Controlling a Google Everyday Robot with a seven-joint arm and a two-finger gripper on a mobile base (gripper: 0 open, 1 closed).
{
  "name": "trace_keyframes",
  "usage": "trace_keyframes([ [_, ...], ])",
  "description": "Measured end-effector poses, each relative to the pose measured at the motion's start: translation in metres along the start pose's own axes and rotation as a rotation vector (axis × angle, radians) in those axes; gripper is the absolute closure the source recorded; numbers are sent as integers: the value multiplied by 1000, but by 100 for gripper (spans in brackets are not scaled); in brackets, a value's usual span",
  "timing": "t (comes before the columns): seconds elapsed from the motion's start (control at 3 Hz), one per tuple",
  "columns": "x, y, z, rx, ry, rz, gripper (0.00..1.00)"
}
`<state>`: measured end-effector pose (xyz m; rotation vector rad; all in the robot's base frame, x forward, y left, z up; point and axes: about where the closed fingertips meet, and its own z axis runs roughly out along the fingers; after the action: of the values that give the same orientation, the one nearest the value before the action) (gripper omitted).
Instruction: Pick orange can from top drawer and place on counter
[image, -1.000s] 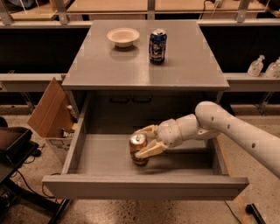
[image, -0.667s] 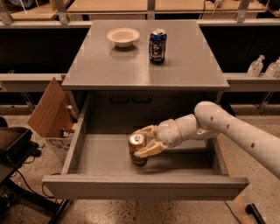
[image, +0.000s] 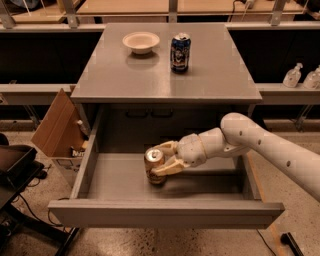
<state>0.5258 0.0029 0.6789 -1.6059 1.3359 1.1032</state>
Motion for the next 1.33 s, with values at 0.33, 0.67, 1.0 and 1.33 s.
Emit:
trace_keyframes([
  [0.33, -42, -8, 0, 40, -10, -8, 100],
  [0.67, -102, -15, -7, 119, -31, -1, 100],
  [1.0, -164, -25, -15, 176, -73, -30, 100],
  [1.33, -204, -52, -19, 192, -102, -35, 100],
])
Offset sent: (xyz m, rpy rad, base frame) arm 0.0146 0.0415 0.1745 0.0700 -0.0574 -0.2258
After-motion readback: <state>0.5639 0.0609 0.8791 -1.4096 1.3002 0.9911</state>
